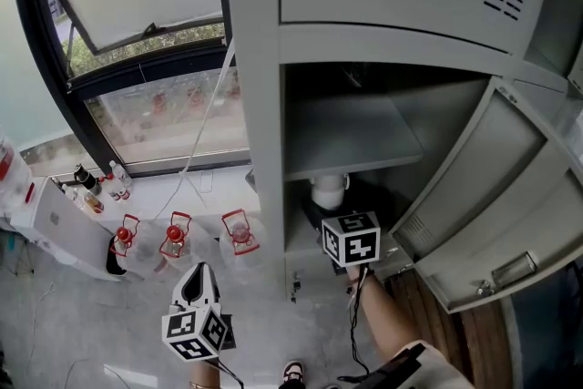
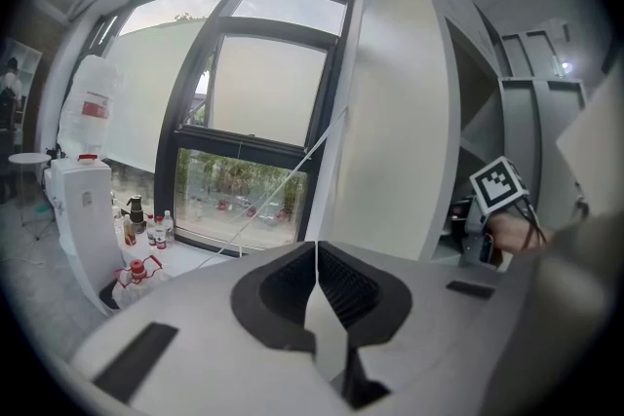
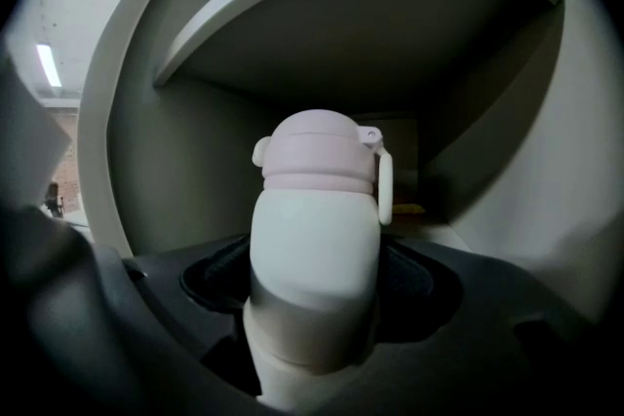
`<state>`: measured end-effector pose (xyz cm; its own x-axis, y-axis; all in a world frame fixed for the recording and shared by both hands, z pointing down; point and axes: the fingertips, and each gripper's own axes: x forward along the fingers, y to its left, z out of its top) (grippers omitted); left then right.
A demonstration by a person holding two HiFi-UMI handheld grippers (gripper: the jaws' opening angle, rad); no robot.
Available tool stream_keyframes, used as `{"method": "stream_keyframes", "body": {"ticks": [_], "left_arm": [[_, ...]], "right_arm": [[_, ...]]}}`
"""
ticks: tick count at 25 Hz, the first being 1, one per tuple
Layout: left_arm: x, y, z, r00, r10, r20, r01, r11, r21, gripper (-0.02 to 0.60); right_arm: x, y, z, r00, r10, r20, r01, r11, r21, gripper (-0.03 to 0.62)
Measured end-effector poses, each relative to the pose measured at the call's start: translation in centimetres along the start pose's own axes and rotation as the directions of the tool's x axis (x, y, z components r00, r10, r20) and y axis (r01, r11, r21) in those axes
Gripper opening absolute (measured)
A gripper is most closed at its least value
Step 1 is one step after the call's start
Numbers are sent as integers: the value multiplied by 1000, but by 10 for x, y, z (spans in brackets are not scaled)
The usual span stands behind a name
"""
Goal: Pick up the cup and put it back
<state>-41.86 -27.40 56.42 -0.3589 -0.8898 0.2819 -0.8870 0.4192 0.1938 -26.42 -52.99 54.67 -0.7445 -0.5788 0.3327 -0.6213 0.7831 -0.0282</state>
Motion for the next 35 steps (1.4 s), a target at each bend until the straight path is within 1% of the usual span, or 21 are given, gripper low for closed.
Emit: {"method": "stream_keyframes", "body": {"ticks": [9,14,20,27,31,35], "left_arm": [[-4,-5,-7,1000,-11,-14,11,1000,-10,11],[-9,-7,-10,1000,-13,-20,13,1000,-14,11],[-13,-8,-11,1000,-15,-17,15,1000,-21,11],[-21,-11,-10,1000,-13,-11,13,1000,-26,11],[-29,-16,-6,1000,-14,-5,14,999,-34,11],[-40,-31,-1,1000,-29,7,29,999,-36,11]], "right_arm": [[-11,4,-2,1000,-7,-16,7,1000,-21,345],[-14,2,-12,999,-18,-46,17,999,-30,345],[-17,5,-9,999,-22,-25,21,998,-57,344],[-27,4,-6,999,-39,-16,38,997,-61,345],[-43,3,-8,999,-44,-22,43,998,-47,345],[-69,0,-14,999,-50,-19,50,999,-10,345]]}}
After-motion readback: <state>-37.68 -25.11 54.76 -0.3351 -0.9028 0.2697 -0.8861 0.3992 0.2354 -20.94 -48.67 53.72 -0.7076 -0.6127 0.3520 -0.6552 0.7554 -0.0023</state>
